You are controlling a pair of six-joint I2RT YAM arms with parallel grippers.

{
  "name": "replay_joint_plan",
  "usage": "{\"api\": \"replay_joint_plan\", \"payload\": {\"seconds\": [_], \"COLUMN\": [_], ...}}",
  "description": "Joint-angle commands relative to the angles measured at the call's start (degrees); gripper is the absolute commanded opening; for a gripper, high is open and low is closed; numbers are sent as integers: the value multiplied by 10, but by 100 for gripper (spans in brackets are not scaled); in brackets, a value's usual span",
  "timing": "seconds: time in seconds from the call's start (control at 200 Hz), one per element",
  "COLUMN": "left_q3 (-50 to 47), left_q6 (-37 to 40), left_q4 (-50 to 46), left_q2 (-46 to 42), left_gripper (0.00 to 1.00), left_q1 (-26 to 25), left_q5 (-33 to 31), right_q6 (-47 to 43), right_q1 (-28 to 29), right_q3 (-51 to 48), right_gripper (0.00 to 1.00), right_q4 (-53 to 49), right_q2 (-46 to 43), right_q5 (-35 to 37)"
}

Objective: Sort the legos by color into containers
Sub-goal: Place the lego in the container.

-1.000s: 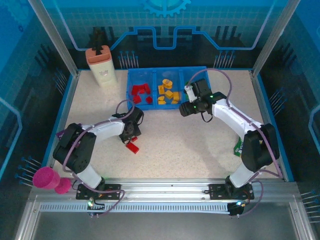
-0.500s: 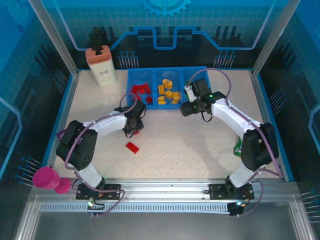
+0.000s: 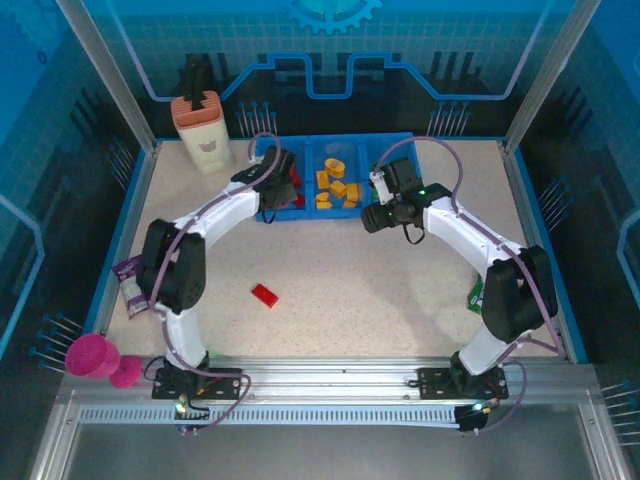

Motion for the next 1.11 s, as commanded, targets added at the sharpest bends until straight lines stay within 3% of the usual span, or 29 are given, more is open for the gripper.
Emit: {"api": "replay_joint_plan", "payload": {"seconds": [0.0, 0.26, 0.455, 0.58, 0.866, 0.986, 1.101], "left_q3": [57, 99, 76, 48, 10, -77, -196], "left_q6": [21, 19, 19, 34, 45, -13, -120], "left_q4": [16, 2, 5, 32, -17, -82, -163], "left_q2": [49, 110, 95, 47, -84, -179, -285], "left_gripper": [24, 26, 43, 52, 52, 58, 63], "left_q1": [6, 15, 15, 14, 0, -18, -59], "left_q5": [-6, 2, 8, 3, -11, -13, -50], "right_q6": [1, -3, 1, 6, 11, 7, 5], "right_q1": [2, 0, 0, 0, 3, 4, 2], "right_q3": [-13, -21, -25, -33, -40, -42, -40], "right_gripper": [75, 75, 75, 75, 75, 75, 76], "right_q4": [10, 12, 18, 22, 21, 21, 29], "right_q2": [-31, -51, -50, -56, -69, -78, -78], "right_q5": [3, 8, 0, -2, -7, 1, -1]}}
